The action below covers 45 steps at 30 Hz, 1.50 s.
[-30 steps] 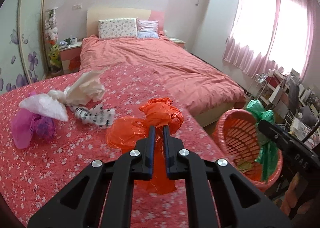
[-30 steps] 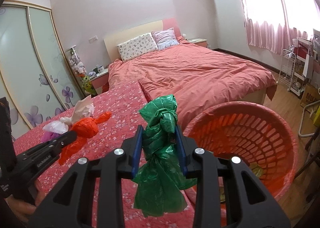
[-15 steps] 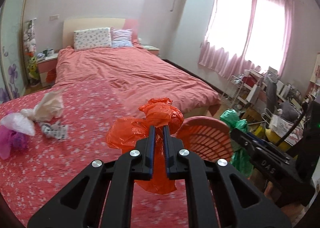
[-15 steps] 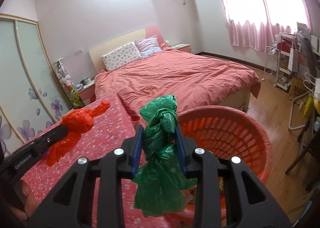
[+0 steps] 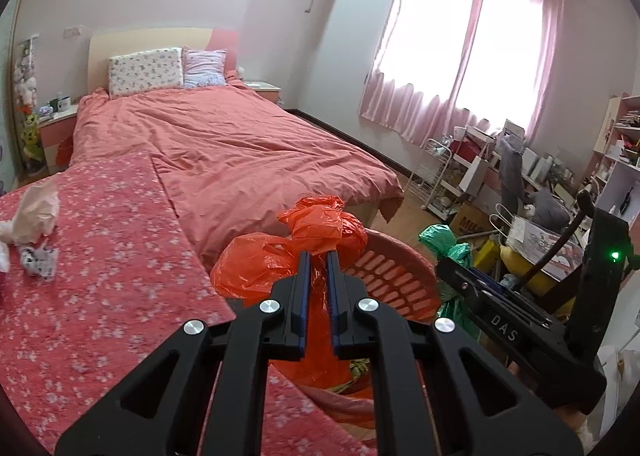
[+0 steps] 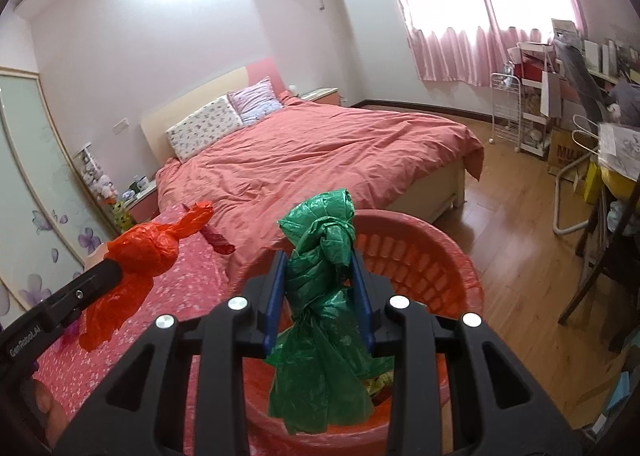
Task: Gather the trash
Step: 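Carry both bags over the orange basket and open both tools, then move both tools back to the bag pile on the bed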
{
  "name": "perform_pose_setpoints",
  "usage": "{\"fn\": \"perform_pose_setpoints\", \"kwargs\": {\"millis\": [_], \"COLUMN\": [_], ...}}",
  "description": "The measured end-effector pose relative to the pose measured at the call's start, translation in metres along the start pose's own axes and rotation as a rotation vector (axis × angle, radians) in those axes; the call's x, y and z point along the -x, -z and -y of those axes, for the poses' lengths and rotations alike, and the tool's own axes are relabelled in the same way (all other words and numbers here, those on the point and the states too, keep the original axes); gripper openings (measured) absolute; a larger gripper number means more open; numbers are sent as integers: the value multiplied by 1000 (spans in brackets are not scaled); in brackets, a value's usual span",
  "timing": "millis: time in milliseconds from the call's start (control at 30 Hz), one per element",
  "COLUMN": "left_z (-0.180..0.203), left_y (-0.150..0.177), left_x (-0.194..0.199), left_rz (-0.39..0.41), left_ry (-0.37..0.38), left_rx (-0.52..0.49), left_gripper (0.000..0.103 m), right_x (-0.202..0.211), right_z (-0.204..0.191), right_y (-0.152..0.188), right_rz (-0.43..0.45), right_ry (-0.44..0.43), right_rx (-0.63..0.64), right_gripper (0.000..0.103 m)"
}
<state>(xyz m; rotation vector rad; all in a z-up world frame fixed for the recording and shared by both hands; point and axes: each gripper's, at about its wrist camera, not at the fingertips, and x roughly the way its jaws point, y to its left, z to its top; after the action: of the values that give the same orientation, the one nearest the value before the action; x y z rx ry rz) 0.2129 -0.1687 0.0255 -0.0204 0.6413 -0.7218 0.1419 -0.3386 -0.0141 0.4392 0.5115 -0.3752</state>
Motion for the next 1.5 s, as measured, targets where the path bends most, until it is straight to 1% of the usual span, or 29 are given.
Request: {"fn": "perform_pose_setpoints", "kwargs": {"millis": [367, 567, 733, 767, 800, 833, 900, 933, 967, 1000, 1033, 1067, 1100, 1133, 1200, 1300, 1433, 1500], "left_z": [17, 18, 11, 10, 8, 6, 0, -2, -7, -10, -16, -21, -26, -33, -46, -68, -101, -115], "left_y": [7, 10, 15, 16, 17, 18, 21, 21, 23, 24, 25, 26, 27, 29, 30, 31, 37, 40], "left_x": [-23, -33, -42, -43, -45, -45, -44, -44, -43, -41, -38, -34, -31, -25, -17, 0, 26, 37], "left_rz": [-49, -77, -121, -129, -136, -140, -139, -141, -143, -143, -137, -129, -124, -111, -94, -61, -29, -21], "left_ry": [38, 41, 32, 29, 25, 18, -8, -16, -29, -42, -64, -86, -103, -131, -166, -236, -344, -375], "left_rx": [-6, -11, 10, 15, 20, 25, 33, 36, 42, 47, 53, 56, 56, 58, 61, 64, 67, 77], "left_gripper": [8, 8, 10, 14, 24, 36, 42, 43, 45, 52, 59, 62, 68, 73, 80, 87, 89, 89], "right_x": [-13, -20, -28, -29, -30, -30, -30, -30, -30, -30, -30, -29, -28, -27, -26, -26, -28, -30], "right_z": [25, 21, 18, 18, 19, 19, 20, 19, 19, 18, 17, 13, 10, 5, -6, -23, -59, -79], "right_y": [-7, -7, -8, -7, -7, -6, -6, -4, -3, -2, -3, -1, -2, -1, 1, 1, 9, 14], "right_rz": [0, -4, -13, -17, -20, -19, -21, -23, -23, -22, -21, -15, -10, 0, 11, 6, -4, -19], "right_ry": [18, 13, 8, 6, 7, 13, 19, 23, 26, 31, 34, 41, 46, 58, 73, 65, 31, -2], "right_rx": [-37, -41, -34, -35, -36, -34, -32, -32, -30, -25, -19, -6, 2, 19, 53, 95, 159, 192], "right_gripper": [31, 32, 37, 41, 46, 49, 52, 54, 59, 64, 67, 73, 79, 81, 84, 85, 85, 85]}}
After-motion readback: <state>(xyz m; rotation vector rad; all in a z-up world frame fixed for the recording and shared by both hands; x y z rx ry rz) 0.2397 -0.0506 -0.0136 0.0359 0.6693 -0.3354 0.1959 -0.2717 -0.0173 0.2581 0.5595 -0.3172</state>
